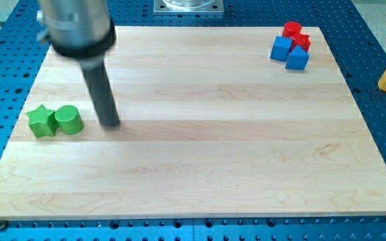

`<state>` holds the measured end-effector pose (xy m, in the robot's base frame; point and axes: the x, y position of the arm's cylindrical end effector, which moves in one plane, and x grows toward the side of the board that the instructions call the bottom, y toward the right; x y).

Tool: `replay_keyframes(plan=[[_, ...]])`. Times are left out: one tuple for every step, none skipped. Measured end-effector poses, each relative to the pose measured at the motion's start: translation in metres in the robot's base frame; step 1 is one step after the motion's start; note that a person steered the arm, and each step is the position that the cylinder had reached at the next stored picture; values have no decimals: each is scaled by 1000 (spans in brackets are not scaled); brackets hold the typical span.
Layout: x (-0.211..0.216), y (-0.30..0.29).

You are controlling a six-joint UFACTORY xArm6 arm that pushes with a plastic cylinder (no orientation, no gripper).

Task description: Move the green star towards the hexagon

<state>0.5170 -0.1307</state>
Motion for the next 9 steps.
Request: replay_keyframes(plan=[[0, -121], [-26, -166], [14, -172], [4, -128], [-99, -108], [-177, -109], [-105, -99], [-96, -172], [-144, -171]])
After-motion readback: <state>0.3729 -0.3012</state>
